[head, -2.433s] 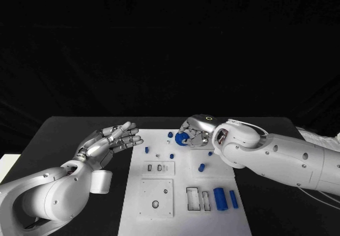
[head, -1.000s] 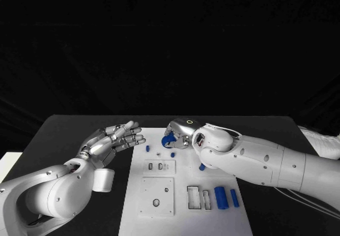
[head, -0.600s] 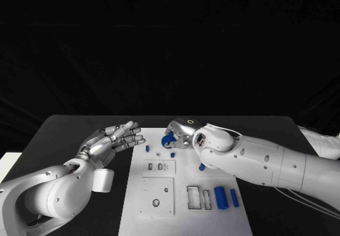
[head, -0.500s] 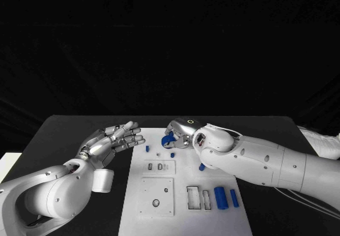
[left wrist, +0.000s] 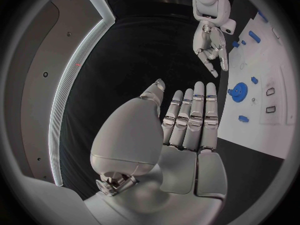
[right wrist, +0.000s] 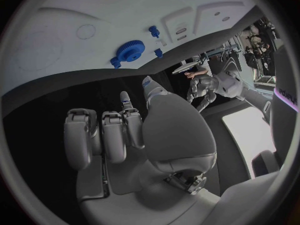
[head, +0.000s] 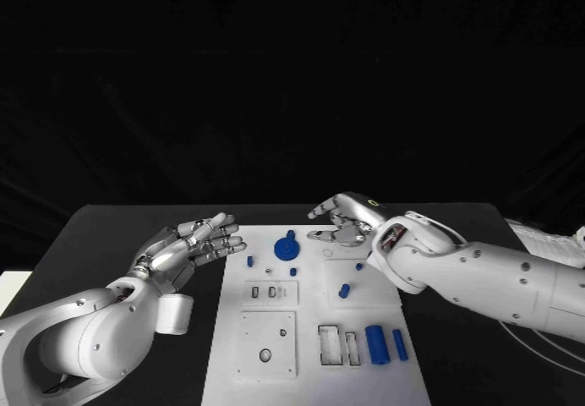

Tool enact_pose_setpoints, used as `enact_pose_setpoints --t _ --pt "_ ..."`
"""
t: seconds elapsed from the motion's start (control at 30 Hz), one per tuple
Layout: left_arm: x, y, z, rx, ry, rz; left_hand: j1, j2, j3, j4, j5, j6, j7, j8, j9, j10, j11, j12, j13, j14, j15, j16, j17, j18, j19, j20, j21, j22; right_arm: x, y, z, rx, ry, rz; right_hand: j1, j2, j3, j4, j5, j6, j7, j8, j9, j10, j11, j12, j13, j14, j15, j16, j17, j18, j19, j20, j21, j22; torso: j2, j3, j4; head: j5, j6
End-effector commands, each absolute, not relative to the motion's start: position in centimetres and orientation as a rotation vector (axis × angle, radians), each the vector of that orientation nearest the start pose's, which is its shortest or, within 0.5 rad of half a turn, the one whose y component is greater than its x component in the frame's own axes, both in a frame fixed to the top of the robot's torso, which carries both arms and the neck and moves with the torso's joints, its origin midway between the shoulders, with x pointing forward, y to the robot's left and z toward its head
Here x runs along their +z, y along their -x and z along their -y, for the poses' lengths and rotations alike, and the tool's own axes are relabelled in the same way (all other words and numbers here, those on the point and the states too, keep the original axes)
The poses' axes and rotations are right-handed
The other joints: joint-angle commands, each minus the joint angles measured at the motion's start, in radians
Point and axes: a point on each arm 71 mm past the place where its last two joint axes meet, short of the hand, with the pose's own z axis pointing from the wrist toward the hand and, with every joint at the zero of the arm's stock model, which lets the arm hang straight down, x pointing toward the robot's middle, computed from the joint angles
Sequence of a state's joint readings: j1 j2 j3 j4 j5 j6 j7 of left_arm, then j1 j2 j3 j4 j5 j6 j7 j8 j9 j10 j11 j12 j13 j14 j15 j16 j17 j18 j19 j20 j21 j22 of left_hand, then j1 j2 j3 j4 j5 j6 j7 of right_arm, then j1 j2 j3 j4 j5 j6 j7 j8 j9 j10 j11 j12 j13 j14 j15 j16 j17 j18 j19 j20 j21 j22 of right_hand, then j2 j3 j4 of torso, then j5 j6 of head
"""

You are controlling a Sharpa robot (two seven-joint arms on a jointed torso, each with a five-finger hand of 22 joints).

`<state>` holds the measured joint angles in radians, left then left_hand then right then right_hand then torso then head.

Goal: Assemble the parts on the task board

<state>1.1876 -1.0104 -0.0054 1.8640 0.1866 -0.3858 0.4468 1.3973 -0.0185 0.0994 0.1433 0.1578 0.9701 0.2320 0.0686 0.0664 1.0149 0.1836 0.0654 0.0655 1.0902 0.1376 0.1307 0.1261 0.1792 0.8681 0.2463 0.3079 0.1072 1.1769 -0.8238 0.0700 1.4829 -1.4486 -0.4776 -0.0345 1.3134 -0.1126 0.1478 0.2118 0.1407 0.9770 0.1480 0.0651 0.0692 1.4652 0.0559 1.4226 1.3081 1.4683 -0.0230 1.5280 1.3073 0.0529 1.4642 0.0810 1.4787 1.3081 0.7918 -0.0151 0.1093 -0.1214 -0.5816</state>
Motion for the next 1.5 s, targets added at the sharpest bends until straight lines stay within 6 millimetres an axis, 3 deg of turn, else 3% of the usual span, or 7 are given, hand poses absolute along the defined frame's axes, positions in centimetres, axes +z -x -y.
enact_pose_setpoints --t 0.03,0.2,0.37,0.5,0.73,1.3,1.5 --pt "-14.5 -42.7 -19.8 -1.733 1.289 -1.349 0.005 0.004 -0.001 -0.006 -0.001 -0.005 0.004 -0.004 -0.001 -0.009 0.002 -0.003 -0.001 -0.008 0.001 -0.006 -0.001 0.003 -0.003 0.002 -0.005 -0.001 -13.9 -49.7 22.6 0.914 -0.086 -1.428 0.015 -0.014 -0.018 -0.019 0.009 -0.007 0.001 -0.002 0.000 0.036 0.005 -0.007 0.167 0.081 0.008 -0.002 0.161 -0.008 0.015 0.006 -0.005 0.048 -0.006 0.0082 -0.0240 0.002 0.009" --pt "-14.7 -43.0 -19.7 -1.733 1.289 -1.348 0.005 0.004 0.000 -0.006 -0.001 -0.005 0.003 -0.004 -0.001 -0.008 0.001 -0.003 -0.001 -0.007 0.001 -0.006 -0.001 0.003 -0.003 0.002 -0.005 -0.001 -14.1 -49.5 26.4 0.890 -0.119 -1.486 0.038 -0.028 -0.043 -0.048 0.011 -0.006 0.000 0.000 0.002 0.037 0.004 -0.004 0.170 0.082 0.008 0.000 0.166 -0.009 0.017 0.006 -0.003 0.052 -0.010 0.0172 -0.0370 -0.003 0.015" --pt "-14.9 -43.3 -19.6 -1.736 1.290 -1.350 0.005 0.004 0.000 -0.006 -0.001 -0.005 0.003 -0.004 -0.001 -0.008 0.001 -0.003 -0.001 -0.007 0.001 -0.006 -0.001 0.003 -0.003 0.002 -0.005 -0.001 -14.6 -49.2 30.0 0.827 -0.156 -1.534 0.048 -0.021 -0.055 -0.060 0.003 -0.005 0.000 -0.001 0.002 0.042 0.004 0.006 0.176 0.091 0.008 0.018 0.206 -0.011 0.023 0.006 0.003 0.064 -0.013 0.0243 -0.0369 -0.022 0.018" --pt "-15.0 -43.5 -19.6 -1.733 1.291 -1.350 0.005 0.004 0.000 -0.006 -0.001 -0.005 0.003 -0.004 -0.001 -0.008 0.001 -0.003 -0.001 -0.007 0.001 -0.006 -0.001 0.003 -0.003 0.002 -0.005 -0.001 -15.1 -49.5 32.5 0.768 -0.187 -1.557 0.058 -0.015 -0.060 -0.071 0.007 -0.008 0.001 -0.001 0.002 0.042 0.005 0.007 0.177 0.091 0.008 0.019 0.208 -0.011 0.024 0.006 0.004 0.065 -0.014 0.0280 -0.0400 -0.016 0.017" --pt "-15.2 -43.6 -19.6 -1.732 1.293 -1.351 0.005 0.004 0.000 -0.006 -0.001 -0.005 0.003 -0.004 -0.001 -0.008 0.001 -0.003 -0.001 -0.007 0.001 -0.006 -0.001 0.003 -0.003 0.002 -0.005 -0.001 -16.6 -49.6 33.3 0.718 -0.182 -1.605 0.072 -0.010 -0.065 -0.087 0.013 -0.010 0.002 -0.001 0.001 0.045 0.006 0.013 0.181 0.092 0.009 0.021 0.213 -0.012 0.025 0.007 0.006 0.069 -0.011 0.0339 -0.0412 -0.008 0.011" --pt "-15.4 -43.8 -19.6 -1.726 1.295 -1.350 0.005 0.005 0.000 -0.007 -0.001 -0.004 0.003 -0.003 -0.001 -0.007 0.001 -0.002 0.000 -0.006 0.000 -0.006 0.000 0.003 -0.003 0.002 -0.005 -0.001 -19.0 -50.3 32.8 0.671 -0.162 -1.652 0.089 0.017 -0.064 -0.109 0.022 0.009 0.000 0.005 0.005 0.048 0.003 0.020 0.185 0.093 0.008 0.023 0.218 -0.013 0.027 0.007 0.008 0.073 -0.010 0.0343 -0.0404 -0.006 -0.002" --pt "-15.4 -43.7 -19.6 -1.726 1.296 -1.351 0.005 0.005 0.000 -0.007 -0.001 -0.004 0.003 -0.003 -0.001 -0.007 0.001 -0.002 0.000 -0.006 0.000 -0.006 0.000 0.003 -0.003 0.002 -0.005 -0.001 -19.3 -50.5 32.7 0.664 -0.163 -1.654 0.093 0.060 -0.044 -0.121 -0.031 0.030 -0.003 0.006 0.006 0.051 0.001 0.025 0.189 0.093 0.006 0.025 0.221 -0.013 0.029 0.005 0.010 0.077 -0.010 0.0335 -0.0409 -0.006 -0.004"
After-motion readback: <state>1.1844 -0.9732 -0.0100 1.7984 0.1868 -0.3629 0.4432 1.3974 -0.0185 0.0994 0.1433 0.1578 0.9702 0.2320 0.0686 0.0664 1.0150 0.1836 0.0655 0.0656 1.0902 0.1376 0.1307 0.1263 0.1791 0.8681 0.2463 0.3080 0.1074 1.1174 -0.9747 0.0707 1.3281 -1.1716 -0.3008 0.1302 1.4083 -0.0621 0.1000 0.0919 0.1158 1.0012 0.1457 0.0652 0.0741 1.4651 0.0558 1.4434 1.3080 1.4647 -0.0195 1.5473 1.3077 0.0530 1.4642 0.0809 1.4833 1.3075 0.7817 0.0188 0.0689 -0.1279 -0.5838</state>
